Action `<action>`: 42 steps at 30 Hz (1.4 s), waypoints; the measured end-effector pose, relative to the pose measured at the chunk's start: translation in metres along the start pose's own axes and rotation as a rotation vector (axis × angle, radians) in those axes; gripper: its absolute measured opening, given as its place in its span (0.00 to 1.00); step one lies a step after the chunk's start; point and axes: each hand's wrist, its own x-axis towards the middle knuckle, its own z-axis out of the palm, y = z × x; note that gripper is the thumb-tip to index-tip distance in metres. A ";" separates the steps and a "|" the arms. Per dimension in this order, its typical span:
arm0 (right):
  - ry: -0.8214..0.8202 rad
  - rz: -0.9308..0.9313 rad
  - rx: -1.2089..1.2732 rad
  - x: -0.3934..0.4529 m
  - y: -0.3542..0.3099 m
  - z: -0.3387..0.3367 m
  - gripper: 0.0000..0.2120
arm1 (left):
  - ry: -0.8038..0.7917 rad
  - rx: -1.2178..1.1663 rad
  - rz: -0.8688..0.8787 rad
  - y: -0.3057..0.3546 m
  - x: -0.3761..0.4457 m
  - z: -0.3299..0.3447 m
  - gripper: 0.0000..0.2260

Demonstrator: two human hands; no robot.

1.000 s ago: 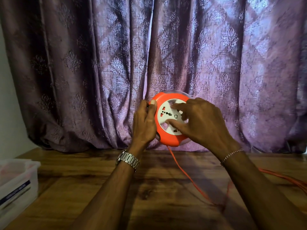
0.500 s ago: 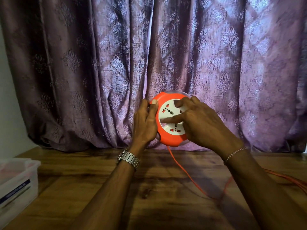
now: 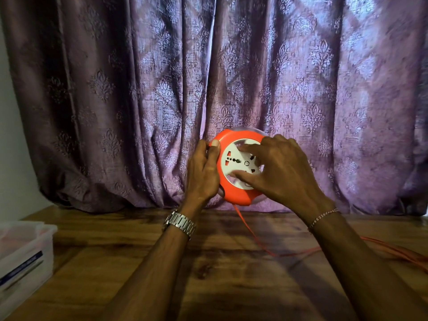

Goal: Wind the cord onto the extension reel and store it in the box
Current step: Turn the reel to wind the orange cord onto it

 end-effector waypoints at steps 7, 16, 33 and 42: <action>-0.277 -0.198 0.121 0.002 0.004 -0.008 0.20 | 0.007 -0.001 0.007 -0.001 0.000 0.000 0.15; -0.301 -0.158 -0.085 0.001 0.001 -0.009 0.21 | 0.005 0.047 0.033 -0.003 0.002 0.000 0.14; -0.061 0.017 -0.134 -0.004 0.010 0.004 0.31 | 0.015 0.037 0.019 -0.001 -0.001 0.000 0.15; -0.208 -0.214 0.069 0.001 0.012 -0.007 0.19 | 0.003 0.035 0.017 0.001 -0.002 -0.001 0.17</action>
